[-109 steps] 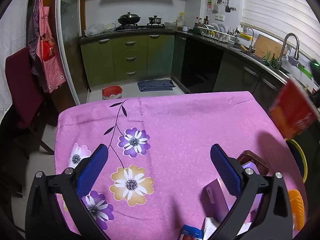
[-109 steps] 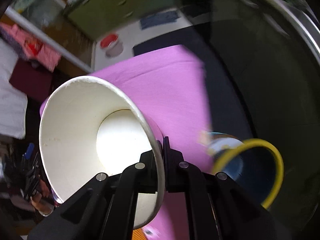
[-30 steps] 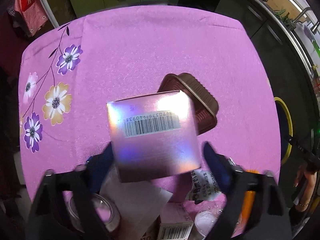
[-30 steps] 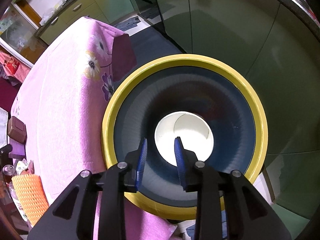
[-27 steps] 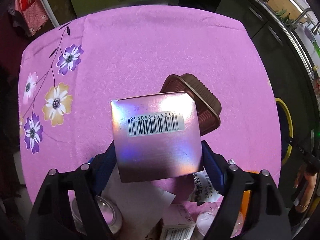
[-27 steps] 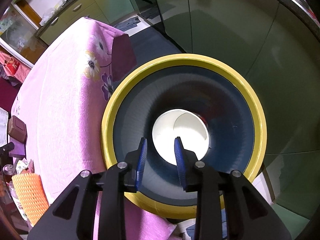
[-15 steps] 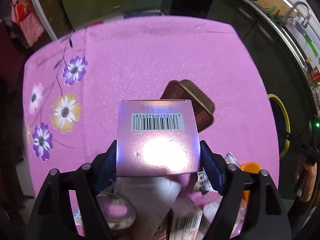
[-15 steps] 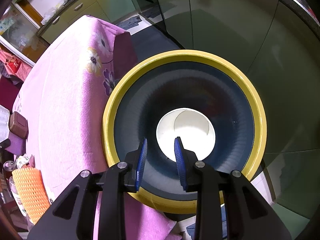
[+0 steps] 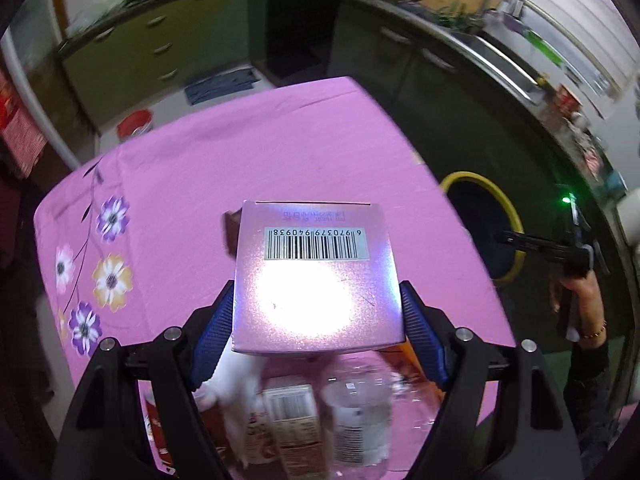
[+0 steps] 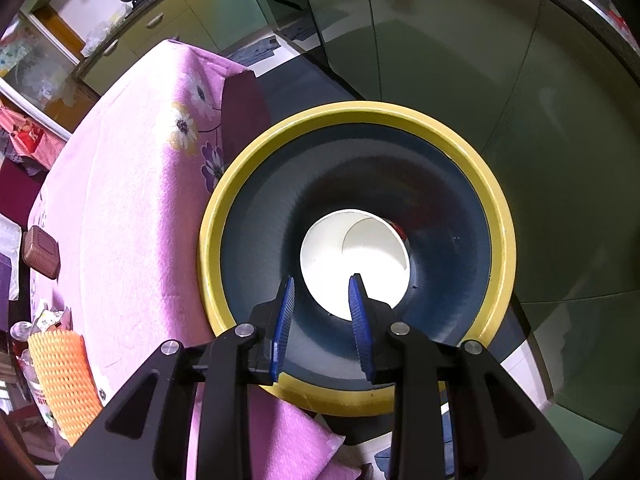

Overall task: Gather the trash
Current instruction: 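Carry the lilac box over the bin and drop it in with the left gripper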

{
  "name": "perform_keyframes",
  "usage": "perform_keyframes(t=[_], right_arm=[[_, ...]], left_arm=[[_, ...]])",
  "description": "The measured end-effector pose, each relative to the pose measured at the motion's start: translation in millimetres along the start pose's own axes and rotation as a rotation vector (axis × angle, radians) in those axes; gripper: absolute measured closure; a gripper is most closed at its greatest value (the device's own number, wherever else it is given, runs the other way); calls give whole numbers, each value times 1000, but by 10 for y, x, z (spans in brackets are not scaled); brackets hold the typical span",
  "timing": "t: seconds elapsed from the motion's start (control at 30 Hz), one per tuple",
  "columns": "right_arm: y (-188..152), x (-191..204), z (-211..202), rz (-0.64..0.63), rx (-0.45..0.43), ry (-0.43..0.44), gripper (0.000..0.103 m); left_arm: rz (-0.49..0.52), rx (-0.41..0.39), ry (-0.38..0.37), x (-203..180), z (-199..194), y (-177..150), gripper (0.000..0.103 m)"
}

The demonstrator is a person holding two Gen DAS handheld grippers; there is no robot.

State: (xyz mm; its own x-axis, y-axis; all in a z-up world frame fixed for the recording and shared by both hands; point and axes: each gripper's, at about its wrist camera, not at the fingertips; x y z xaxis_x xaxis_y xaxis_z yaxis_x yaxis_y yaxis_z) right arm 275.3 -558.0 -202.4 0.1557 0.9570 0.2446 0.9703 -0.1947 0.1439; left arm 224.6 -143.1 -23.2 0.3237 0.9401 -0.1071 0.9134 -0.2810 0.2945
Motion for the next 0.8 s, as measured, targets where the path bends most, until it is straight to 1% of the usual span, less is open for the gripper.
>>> perform_keyframes(t=[0.13,0.23,0.37,0.47,0.67,0.8], right_arm=[[-42,-84,-57,10,-13,3,74],[-84,-157,-125,21,-25,2,74],[-180,-292,-269,33,-53,-11,74],[-269,-441,-399,46,-82,-18,74],[-440,-745,-579,71,-103,1,74],[-496,-880,-650,81,-112,-6,74]], left_arm=[[63,-12,-16,-249,-38,60,28],[126,-5,-43,-532,-3,148,28],[219,7,-81,-940,92,259,28],[299,19,-112,-1332,212,378,28],[430,48,-162,-2083,598,674,28],[491,73,-177,-2507,993,898,28]])
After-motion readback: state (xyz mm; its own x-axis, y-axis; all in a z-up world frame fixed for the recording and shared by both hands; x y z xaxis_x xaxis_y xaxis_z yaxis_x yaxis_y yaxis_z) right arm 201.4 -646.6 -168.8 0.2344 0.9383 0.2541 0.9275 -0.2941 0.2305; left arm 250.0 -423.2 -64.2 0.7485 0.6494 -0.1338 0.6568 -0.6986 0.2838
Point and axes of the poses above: each gripper's, at about its wrist camera, not at the fingertips, and z roughly the way its jaws point, x to its left, y to its top, and after that the axes turned 9 degrees about x, right-handed
